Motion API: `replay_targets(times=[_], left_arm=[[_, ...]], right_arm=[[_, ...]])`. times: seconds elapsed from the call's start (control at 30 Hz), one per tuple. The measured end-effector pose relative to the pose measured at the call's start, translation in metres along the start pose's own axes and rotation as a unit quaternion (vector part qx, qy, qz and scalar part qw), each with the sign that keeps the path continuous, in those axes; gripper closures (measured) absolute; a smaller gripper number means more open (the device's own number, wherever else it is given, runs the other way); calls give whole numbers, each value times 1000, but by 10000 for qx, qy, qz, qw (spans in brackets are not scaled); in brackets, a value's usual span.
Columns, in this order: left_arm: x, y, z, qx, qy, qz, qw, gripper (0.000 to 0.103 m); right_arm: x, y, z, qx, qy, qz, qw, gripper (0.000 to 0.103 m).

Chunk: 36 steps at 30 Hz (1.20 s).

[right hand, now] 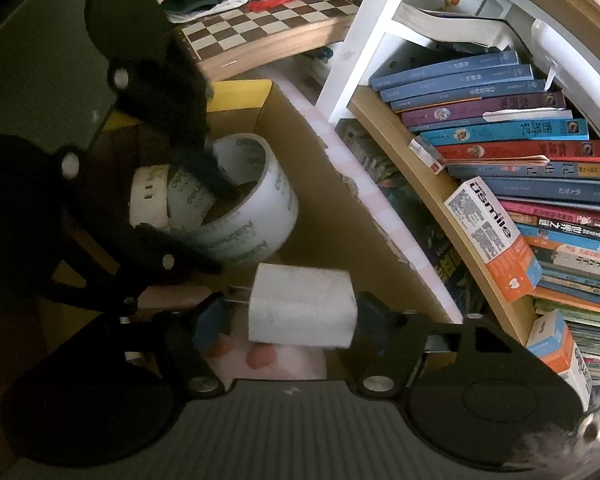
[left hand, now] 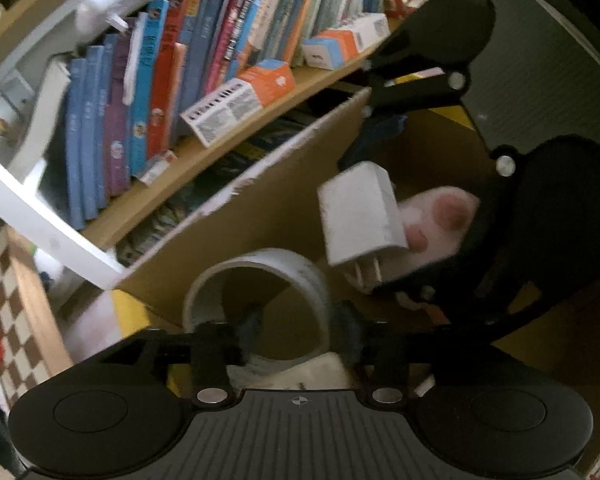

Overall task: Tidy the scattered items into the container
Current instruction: 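Lower the tape roll into the yellow box with the left gripper while the right gripper lowers the charger, then open both grippers to release the tape roll and charger, then lift out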

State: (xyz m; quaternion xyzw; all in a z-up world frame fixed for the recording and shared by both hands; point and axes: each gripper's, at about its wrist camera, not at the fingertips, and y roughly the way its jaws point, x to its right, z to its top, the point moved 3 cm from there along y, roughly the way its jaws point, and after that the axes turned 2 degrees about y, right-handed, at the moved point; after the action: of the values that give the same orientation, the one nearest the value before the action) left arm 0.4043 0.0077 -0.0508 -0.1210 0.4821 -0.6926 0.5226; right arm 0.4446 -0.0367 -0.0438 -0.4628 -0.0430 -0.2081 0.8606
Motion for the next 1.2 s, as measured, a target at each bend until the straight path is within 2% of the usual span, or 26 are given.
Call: replay_targets(times=[0.2, 0.4, 0.87, 1.2], left_arm=[[-3, -16, -1, 156, -23, 186, 9997, 34], [-5, -37, -1, 380, -82, 326, 9987, 28], [-4, -99, -3, 1040, -237, 614, 9924, 27], [5, -148, -11, 1497, -385, 718, 9854, 24]], right_arm=[[0, -12, 2, 183, 59, 28, 9998, 18], [-2, -28, 5, 334, 8, -64, 9994, 17], [-10, -81, 13, 786, 63, -438, 9959, 17], [-23, -132, 10, 1114, 416, -540, 9914, 18]])
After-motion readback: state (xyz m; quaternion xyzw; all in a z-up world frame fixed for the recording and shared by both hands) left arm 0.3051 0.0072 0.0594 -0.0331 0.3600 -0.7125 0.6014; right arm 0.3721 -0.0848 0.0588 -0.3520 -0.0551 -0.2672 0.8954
